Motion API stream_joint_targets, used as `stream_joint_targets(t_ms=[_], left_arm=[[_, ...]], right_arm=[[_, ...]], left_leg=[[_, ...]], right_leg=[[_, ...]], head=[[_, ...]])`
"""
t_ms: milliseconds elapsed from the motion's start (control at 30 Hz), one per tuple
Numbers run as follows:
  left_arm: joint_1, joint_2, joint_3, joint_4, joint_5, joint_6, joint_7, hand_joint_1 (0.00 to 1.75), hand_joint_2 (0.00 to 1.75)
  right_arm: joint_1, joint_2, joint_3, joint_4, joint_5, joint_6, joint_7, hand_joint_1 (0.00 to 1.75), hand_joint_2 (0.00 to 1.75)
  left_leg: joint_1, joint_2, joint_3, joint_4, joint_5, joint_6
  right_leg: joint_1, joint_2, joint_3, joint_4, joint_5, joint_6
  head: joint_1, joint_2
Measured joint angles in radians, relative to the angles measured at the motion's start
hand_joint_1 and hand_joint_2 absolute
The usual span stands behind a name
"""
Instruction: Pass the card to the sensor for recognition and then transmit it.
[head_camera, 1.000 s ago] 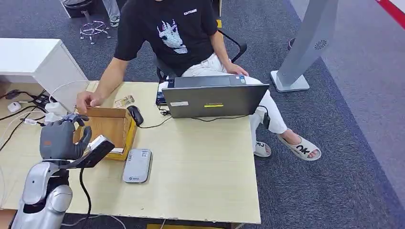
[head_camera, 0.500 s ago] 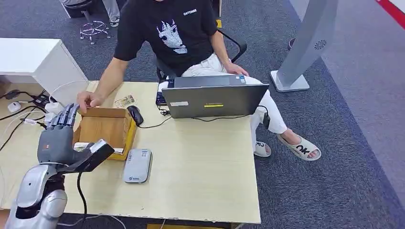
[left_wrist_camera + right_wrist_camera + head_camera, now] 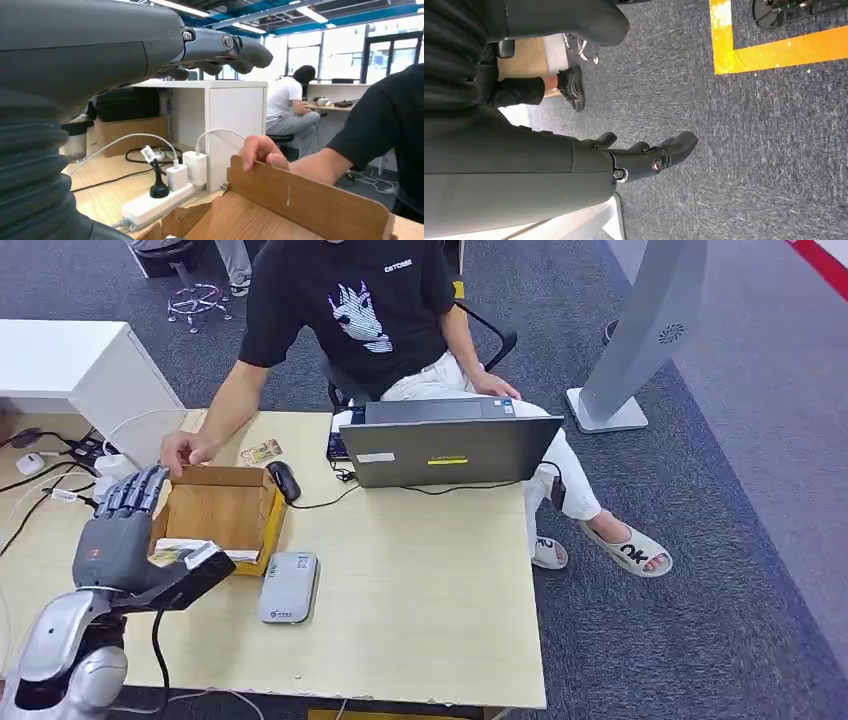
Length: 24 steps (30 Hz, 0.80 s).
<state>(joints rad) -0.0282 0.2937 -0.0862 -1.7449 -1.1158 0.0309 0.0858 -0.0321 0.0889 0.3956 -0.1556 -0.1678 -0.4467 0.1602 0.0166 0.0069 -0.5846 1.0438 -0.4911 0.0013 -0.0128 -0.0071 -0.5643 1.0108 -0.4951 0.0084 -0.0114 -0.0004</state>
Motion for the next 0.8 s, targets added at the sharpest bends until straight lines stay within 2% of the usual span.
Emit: stream_joint_targets(t_ms=[67, 133, 167, 233, 300, 333, 400, 433, 467, 600, 700, 733, 800], left_arm=[[0.003, 0.0, -0.003, 0.0, 0.0, 0.0, 0.0, 0.12, 1.75], [0.004, 0.0, -0.005, 0.0, 0.002, -0.002, 0.0, 0.23, 1.75], [0.004, 0.0, -0.006, 0.0, 0.002, -0.004, 0.0, 0.35, 1.75], [0.005, 0.0, -0.01, 0.0, 0.002, -0.005, 0.0, 0.38, 1.75], [0.007, 0.0, -0.015, 0.002, 0.001, -0.005, 0.0, 0.52, 1.75], [0.007, 0.0, -0.017, 0.002, 0.001, -0.005, 0.0, 0.51, 1.75], [0.007, 0.0, -0.022, 0.003, 0.001, -0.005, 0.0, 0.8, 1.75], [0.007, 0.0, -0.023, 0.003, 0.001, -0.005, 0.0, 0.84, 1.75], [0.007, 0.0, -0.025, 0.004, 0.001, -0.005, 0.0, 0.98, 1.75], [0.007, 0.0, -0.033, 0.006, 0.001, -0.005, 0.0, 0.87, 1.75], [0.009, 0.0, -0.034, 0.006, 0.001, -0.013, 0.001, 0.91, 1.75], [0.009, 0.0, -0.035, 0.006, 0.001, -0.014, 0.002, 0.79, 1.75], [0.01, 0.002, -0.035, 0.008, 0.001, -0.021, 0.002, 0.73, 1.75]], right_arm=[[0.0, 0.0, 0.0, 0.0, 0.0, 0.0, 0.0, 0.0, 1.75], [0.0, 0.0, 0.0, 0.0, 0.0, 0.001, 0.0, 0.0, 1.75], [0.0, 0.0, 0.0, 0.0, 0.0, 0.001, 0.0, 0.0, 1.75], [0.0, 0.0, 0.0, 0.0, 0.0, 0.001, 0.0, 0.0, 1.75], [0.0, 0.0, 0.0, 0.0, 0.0, 0.003, 0.0, 0.0, 1.75], [0.0, 0.0, 0.0, 0.0, 0.0, 0.004, 0.0, 0.0, 1.75], [0.0, 0.0, 0.0, 0.0, 0.0, 0.004, 0.0, 0.0, 1.75], [0.0, 0.0, 0.0, 0.0, 0.0, 0.004, 0.0, 0.0, 1.75], [0.0, 0.0, 0.0, 0.0, 0.0, 0.004, 0.0, 0.0, 1.75], [0.0, 0.0, 0.0, 0.0, 0.0, 0.004, 0.0, 0.0, 1.75], [0.0, 0.0, 0.0, 0.0, -0.002, 0.004, 0.0, 0.0, 1.75], [0.0, 0.0, 0.0, 0.0, -0.003, 0.004, 0.0, 0.0, 1.75], [0.0, 0.0, -0.001, 0.0, -0.005, 0.004, 0.002, 0.0, 1.75]], left_leg=[[0.0, 0.0, 0.0, 0.0, 0.0, 0.0], [0.0, 0.0, 0.0, 0.0, 0.0, 0.0], [0.0, 0.0, 0.0, 0.0, 0.0, 0.0], [0.0, 0.0, 0.0, 0.0, 0.0, 0.0], [0.0, 0.0, 0.0, 0.0, 0.0, 0.0], [0.0, 0.0, 0.0, 0.0, 0.0, 0.0], [0.0, 0.0, 0.0, 0.0, 0.0, 0.0], [0.0, 0.0, 0.0, 0.0, 0.0, 0.0], [0.0, 0.0, 0.0, 0.0, 0.0, 0.0], [0.0, 0.0, 0.0, 0.0, 0.0, 0.0], [0.0, 0.0, 0.0, 0.0, 0.0, 0.0], [0.0, 0.0, 0.0, 0.0, 0.0, 0.0], [0.0, 0.0, 0.0, 0.0, 0.0, 0.0]], right_leg=[[0.0, 0.0, 0.0, 0.0, 0.0, 0.0], [0.0, 0.0, 0.0, 0.0, 0.0, 0.0], [0.0, 0.0, 0.0, 0.0, 0.0, 0.0], [0.0, 0.0, 0.0, 0.0, 0.0, 0.0], [0.0, 0.0, 0.0, 0.0, 0.0, 0.0], [0.0, 0.0, 0.0, 0.0, 0.0, 0.0], [0.0, 0.0, 0.0, 0.0, 0.0, 0.0], [0.0, 0.0, 0.0, 0.0, 0.0, 0.0], [0.0, 0.0, 0.0, 0.0, 0.0, 0.0], [0.0, 0.0, 0.0, 0.0, 0.0, 0.0], [0.0, 0.0, 0.0, 0.0, 0.0, 0.0], [0.0, 0.0, 0.0, 0.0, 0.0, 0.0], [0.0, 0.0, 0.0, 0.0, 0.0, 0.0]], head=[[0.0, 0.0], [0.0, 0.0], [0.0, 0.0], [0.0, 0.0], [0.0, 0.0], [0.0, 0.0], [0.0, 0.0], [0.0, 0.0], [0.0, 0.0], [0.0, 0.0], [0.0, 0.0], [0.0, 0.0], [0.0, 0.0]])
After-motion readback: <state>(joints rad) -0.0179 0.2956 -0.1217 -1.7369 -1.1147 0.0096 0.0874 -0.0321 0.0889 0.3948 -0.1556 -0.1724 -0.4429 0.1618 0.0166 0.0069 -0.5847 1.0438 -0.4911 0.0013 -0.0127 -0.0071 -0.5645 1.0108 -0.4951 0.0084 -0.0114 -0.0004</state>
